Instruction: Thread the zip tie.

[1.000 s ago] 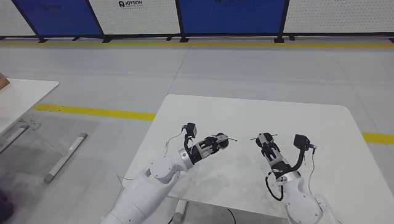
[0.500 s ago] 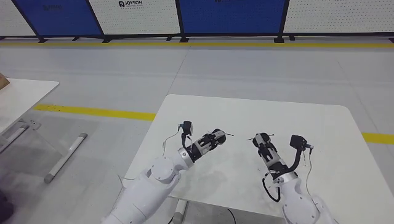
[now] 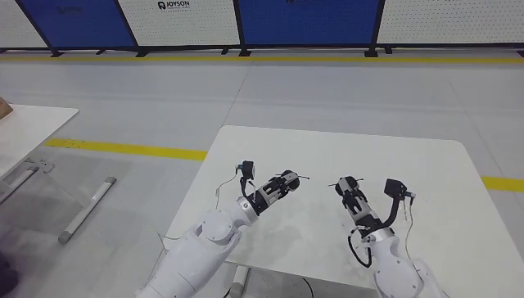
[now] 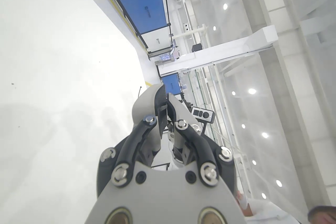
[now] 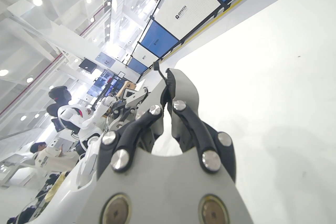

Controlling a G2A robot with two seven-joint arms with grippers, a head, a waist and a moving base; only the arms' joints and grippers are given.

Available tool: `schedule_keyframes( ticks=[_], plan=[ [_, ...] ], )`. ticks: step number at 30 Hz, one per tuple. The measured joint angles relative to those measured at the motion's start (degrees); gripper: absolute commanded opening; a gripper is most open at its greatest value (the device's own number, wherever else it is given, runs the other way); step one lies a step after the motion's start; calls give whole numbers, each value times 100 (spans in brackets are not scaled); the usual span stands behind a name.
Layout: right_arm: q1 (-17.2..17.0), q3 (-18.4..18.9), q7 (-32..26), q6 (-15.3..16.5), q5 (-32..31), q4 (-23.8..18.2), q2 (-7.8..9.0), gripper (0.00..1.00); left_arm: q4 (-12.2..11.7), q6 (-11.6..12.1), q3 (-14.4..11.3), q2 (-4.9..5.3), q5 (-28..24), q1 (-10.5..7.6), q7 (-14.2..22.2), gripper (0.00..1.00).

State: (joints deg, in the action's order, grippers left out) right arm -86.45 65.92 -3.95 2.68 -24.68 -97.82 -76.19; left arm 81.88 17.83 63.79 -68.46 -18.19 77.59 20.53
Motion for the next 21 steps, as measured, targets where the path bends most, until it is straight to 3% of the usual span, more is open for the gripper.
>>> schedule_keyframes(
  ticks=[11,21],
  plan=[
    [292,-797,1442,-544,-870,315,-218,0,0,0,0,0,0,0,0,0],
    [323,-859,1495,-628,-865,346,-241,0,0,0,0,0,0,0,0,0]
  ],
)
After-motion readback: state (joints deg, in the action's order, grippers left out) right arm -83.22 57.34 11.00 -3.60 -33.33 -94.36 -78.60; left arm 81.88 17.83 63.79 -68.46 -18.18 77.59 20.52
